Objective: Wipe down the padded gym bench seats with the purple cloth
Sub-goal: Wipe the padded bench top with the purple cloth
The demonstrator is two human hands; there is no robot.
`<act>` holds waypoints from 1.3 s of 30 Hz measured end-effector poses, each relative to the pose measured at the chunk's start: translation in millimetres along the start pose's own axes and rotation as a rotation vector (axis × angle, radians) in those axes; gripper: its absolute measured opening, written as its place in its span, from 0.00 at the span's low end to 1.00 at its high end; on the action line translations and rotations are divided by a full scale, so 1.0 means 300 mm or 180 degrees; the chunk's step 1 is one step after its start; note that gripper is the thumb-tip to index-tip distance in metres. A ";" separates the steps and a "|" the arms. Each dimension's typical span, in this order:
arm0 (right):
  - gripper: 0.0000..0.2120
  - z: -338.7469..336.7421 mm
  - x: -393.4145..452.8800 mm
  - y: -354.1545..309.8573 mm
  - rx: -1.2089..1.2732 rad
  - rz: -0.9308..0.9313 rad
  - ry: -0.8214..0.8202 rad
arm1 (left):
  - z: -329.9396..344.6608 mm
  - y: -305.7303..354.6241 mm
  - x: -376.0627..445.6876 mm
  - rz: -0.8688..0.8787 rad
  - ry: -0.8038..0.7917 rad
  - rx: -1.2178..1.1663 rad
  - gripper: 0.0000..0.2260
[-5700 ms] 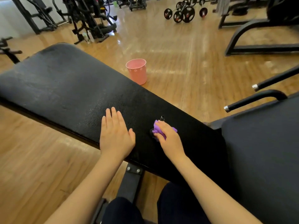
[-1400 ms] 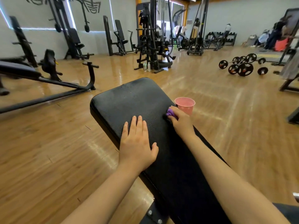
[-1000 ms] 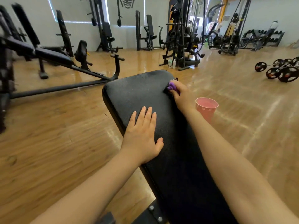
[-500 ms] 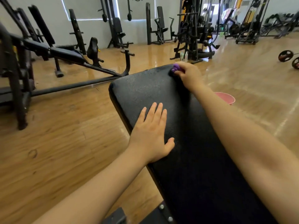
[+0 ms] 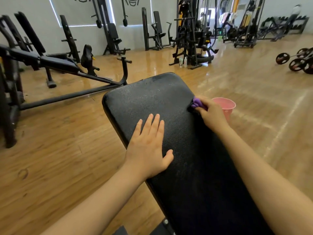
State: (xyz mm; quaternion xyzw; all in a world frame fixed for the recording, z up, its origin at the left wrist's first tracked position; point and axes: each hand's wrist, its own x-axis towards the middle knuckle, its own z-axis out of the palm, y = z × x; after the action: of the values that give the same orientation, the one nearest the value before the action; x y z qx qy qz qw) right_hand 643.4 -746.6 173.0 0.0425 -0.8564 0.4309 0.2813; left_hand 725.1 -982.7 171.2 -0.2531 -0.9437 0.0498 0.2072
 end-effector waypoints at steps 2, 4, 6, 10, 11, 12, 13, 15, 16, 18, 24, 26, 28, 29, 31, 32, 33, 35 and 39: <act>0.13 -0.006 0.097 -0.048 0.0042 0.0021 -0.0047 | 0.003 -0.001 -0.001 -0.0020 -0.0016 -0.0001 0.36; 0.12 0.003 0.218 -0.115 0.0135 -0.0084 -0.0090 | 0.003 -0.003 -0.001 -0.0041 -0.0029 0.0000 0.36; 0.13 0.038 0.313 -0.172 0.0179 -0.0066 -0.0318 | 0.001 -0.003 0.000 -0.0055 -0.0031 -0.0016 0.36; 0.18 0.112 0.355 -0.163 0.0191 0.0294 -0.0339 | 0.005 -0.003 0.000 -0.0065 -0.0020 -0.0041 0.36; 0.18 0.112 0.345 -0.145 0.0180 0.0331 -0.0259 | 0.006 -0.002 0.000 -0.0062 -0.0008 -0.0039 0.36; 0.18 0.105 0.333 -0.127 0.0161 0.0391 -0.0241 | 0.008 -0.001 -0.001 -0.0061 0.0001 -0.0033 0.36; 0.17 0.095 0.321 -0.110 0.0150 0.0438 -0.0269 | 0.008 0.000 -0.001 -0.0060 -0.0002 -0.0028 0.36; 0.15 0.061 0.277 -0.085 0.0186 0.0590 -0.0344 | 0.007 -0.001 -0.001 -0.0056 0.0003 -0.0053 0.36; 0.14 0.041 0.243 -0.072 0.0240 0.0663 -0.0355 | 0.006 -0.001 -0.001 -0.0053 -0.0003 -0.0077 0.36; 0.11 -0.003 0.153 -0.047 0.0304 0.0754 -0.0316 | 0.004 -0.001 -0.001 -0.0030 -0.0014 -0.0068 0.36; 0.09 -0.124 -0.102 0.083 0.0129 0.0998 -0.0407 | -0.002 -0.002 -0.003 0.0002 -0.0030 0.0159 0.38; 0.10 -0.137 -0.087 0.070 0.0029 0.0985 -0.0524 | 0.000 -0.004 -0.002 0.0016 -0.0004 0.0202 0.39; 0.12 -0.126 -0.050 0.034 0.0135 0.0814 -0.0507 | 0.000 -0.003 -0.003 -0.0007 -0.0012 0.0214 0.39; 0.10 -0.115 -0.036 0.016 0.0219 0.0763 -0.0467 | 0.000 -0.001 -0.003 -0.0026 -0.0020 0.0207 0.38; 0.02 -0.094 -0.036 0.002 0.0370 0.0783 -0.0374 | -0.001 -0.001 -0.001 -0.0006 -0.0047 0.0223 0.39; 0.05 -0.090 -0.047 0.011 0.0416 0.0805 -0.0315 | -0.002 -0.001 -0.001 0.0010 -0.0067 0.0240 0.40; 0.05 -0.094 -0.065 0.028 0.0460 0.0863 -0.0300 | -0.003 -0.001 -0.001 0.0011 -0.0089 0.0235 0.40; 0.06 -0.121 -0.118 0.064 0.0543 0.0957 -0.0300 | -0.005 -0.001 -0.001 -0.0004 -0.0106 0.0222 0.41; 0.12 -0.208 -0.293 0.150 0.0598 0.1305 -0.0323 | -0.004 0.001 -0.004 -0.0030 -0.0118 0.0237 0.41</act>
State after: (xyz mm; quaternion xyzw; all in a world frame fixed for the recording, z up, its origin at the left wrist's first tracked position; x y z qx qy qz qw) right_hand 730.5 -686.0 124.7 -0.0848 -0.8163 0.5542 0.1393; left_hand 726.8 -983.0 171.7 -0.2399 -0.9460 0.0886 0.1991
